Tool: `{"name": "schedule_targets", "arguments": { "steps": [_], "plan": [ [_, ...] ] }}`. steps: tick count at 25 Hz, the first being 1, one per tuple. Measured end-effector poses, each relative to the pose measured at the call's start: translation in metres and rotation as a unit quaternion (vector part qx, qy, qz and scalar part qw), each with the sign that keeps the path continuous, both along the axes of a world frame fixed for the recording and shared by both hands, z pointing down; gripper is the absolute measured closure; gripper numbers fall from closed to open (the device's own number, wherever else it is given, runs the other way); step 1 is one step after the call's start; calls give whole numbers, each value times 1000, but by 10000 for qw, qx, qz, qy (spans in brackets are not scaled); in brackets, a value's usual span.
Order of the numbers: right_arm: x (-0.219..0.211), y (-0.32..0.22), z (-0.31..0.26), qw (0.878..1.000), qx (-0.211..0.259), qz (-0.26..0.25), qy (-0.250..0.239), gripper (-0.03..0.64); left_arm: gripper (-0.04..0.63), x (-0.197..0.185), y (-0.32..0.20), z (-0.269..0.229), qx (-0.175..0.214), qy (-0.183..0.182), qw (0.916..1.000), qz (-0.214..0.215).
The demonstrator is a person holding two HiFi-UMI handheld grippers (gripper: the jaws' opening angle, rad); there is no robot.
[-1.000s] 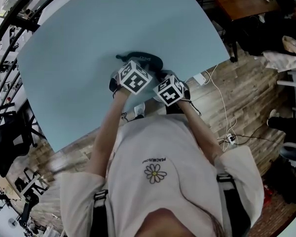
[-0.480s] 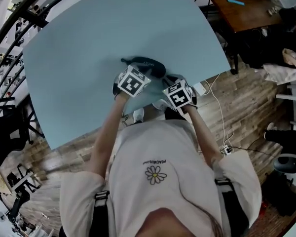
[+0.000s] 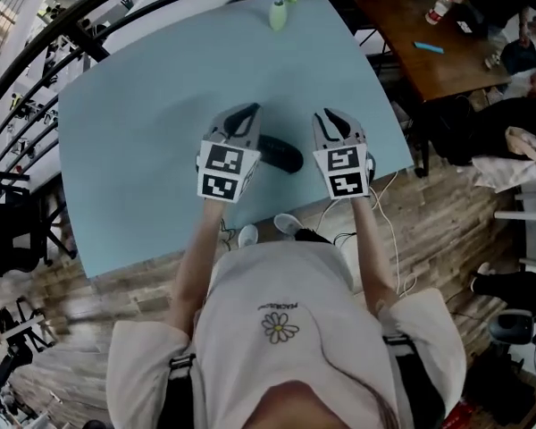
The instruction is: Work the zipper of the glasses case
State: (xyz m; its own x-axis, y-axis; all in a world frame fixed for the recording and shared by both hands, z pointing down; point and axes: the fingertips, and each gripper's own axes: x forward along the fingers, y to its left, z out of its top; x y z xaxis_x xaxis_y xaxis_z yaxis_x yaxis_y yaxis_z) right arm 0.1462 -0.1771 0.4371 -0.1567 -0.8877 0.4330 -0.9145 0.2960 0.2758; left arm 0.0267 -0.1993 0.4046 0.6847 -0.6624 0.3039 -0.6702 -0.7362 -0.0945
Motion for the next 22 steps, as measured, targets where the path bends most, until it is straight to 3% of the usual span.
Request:
{"name": "schedule_targets", "arguments": {
  "steps": [3,6,8,11,13,16,22],
  "plan": [
    [-16,-12,-64,9943,1005,0,-346,545,575,-22,-6,-54,564,593,9955,-483],
    [-41,-10,-108,9826,1681,-228,-751,557,575,-50,0,-94,983,1079,9845,-975],
    [-61,-5,-130,9730,2027,-445,-1010,564,570,-72,10,-113,1306,1232,9742,-1364],
    [-90,4,-153,9582,2432,-665,-1350,591,565,-106,30,-133,1974,1260,9514,-1998],
    [-108,8,-162,9512,2573,-835,-1485,600,554,-124,38,-139,2311,1210,9368,-2330],
    [-125,4,-163,9487,2576,-1019,-1522,607,543,-142,42,-140,2375,1252,9256,-2669],
    [-143,4,-141,9563,2312,-1198,-1330,609,569,-164,50,-129,2263,1178,9216,-2925]
  ]
}}
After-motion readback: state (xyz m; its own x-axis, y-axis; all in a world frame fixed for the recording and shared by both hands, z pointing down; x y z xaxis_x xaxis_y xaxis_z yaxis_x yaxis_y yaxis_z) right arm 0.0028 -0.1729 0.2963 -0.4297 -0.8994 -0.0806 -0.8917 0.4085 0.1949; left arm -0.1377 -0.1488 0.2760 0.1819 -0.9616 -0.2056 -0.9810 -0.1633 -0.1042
